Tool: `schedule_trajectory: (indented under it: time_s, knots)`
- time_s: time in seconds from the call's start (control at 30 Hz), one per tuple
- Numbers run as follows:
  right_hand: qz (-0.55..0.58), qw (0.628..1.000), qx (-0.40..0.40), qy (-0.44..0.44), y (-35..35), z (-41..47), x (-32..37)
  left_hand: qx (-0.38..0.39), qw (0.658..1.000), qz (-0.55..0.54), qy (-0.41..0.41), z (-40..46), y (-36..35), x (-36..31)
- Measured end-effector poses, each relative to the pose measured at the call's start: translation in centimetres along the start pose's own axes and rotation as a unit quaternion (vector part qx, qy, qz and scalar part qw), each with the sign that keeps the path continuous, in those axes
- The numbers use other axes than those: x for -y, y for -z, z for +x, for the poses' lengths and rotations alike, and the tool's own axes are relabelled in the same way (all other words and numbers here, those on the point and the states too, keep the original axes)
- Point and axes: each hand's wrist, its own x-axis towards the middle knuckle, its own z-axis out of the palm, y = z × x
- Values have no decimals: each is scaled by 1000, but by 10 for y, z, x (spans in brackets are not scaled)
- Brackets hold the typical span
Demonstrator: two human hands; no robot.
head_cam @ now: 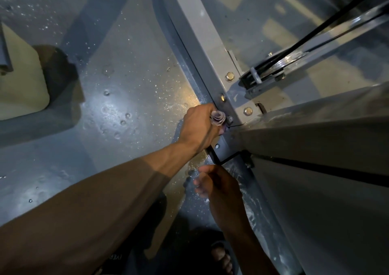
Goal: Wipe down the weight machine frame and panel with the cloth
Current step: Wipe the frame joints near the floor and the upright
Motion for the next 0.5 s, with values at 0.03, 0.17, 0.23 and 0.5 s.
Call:
schedule_trajectory:
  time_s: [0.03, 0.17, 0.23, 0.5]
  knots:
    - [3, 1000, 0, 0, -1, 1, 0, -10, 1000, -6, -1, -3, 0, -1]
    - [0, 1000, -4, 24, -8, 0, -1, -54, 996, -63, 43, -7, -3, 0]
    - [-8, 999, -6, 42, -10, -4, -1, -17, 996, -79, 24, -8, -6, 2]
    - [-37, 999, 9, 26, -1, -12, -6, 71, 978, 150, -126, -2, 5, 3]
